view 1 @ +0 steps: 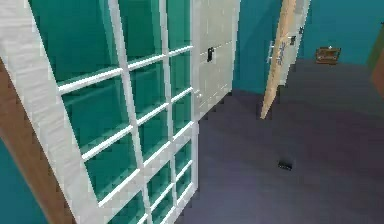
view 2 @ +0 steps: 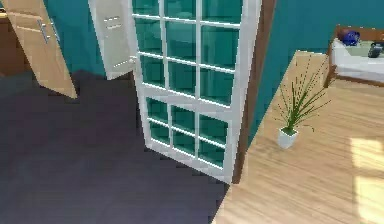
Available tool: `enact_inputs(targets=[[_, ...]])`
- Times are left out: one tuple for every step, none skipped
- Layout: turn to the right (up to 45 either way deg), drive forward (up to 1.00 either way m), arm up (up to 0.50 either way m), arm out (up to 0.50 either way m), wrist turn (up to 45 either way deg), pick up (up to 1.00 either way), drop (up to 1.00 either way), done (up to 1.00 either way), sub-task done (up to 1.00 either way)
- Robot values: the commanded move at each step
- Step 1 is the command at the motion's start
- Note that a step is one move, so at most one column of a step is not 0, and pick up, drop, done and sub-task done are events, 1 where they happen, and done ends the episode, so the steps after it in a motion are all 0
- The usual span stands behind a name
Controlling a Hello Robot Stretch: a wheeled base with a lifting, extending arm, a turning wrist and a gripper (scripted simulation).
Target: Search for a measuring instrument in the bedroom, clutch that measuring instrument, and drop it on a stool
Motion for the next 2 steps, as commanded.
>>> enact_inputs(targets=[[45.0,0.0,0.0,0.0,0.0,0.0,0.0,0.0,0.0],[45.0,0.0,0.0,0.0,0.0,0.0,0.0,0.0,0.0]])
